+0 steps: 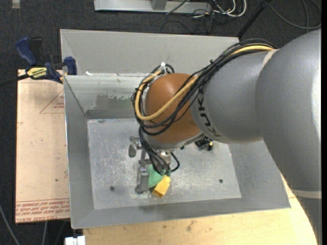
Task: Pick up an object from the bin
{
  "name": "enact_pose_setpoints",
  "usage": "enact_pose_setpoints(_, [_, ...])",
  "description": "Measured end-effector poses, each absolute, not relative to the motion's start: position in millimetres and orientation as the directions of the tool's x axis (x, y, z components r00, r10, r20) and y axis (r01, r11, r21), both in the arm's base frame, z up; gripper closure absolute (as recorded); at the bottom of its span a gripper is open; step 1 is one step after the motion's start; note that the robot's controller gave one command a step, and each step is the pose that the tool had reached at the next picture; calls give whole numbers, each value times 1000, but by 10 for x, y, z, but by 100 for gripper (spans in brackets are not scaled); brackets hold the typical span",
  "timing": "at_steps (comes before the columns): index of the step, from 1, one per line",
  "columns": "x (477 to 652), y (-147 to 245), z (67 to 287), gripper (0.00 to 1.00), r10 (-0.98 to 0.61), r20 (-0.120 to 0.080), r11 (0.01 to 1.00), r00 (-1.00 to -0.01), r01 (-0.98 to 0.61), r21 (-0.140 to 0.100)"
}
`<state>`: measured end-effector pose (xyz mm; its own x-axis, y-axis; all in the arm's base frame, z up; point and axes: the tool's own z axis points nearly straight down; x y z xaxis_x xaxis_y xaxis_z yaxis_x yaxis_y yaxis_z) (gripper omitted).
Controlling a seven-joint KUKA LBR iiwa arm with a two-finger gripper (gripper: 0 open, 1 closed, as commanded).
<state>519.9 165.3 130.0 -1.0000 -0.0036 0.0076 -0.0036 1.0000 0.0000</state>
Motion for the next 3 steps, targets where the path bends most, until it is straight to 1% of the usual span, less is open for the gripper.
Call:
enact_pose_setpoints(1, [5219,1648,1342,0,0,1,1000,-1000,0,1])
enact_pose_setpoints(2, [5059,1147,1237,0,38,0,999,-999,38,3])
enact_pose_setpoints(3, [5418,913,700,100,-219,-3,976,-976,-219,2])
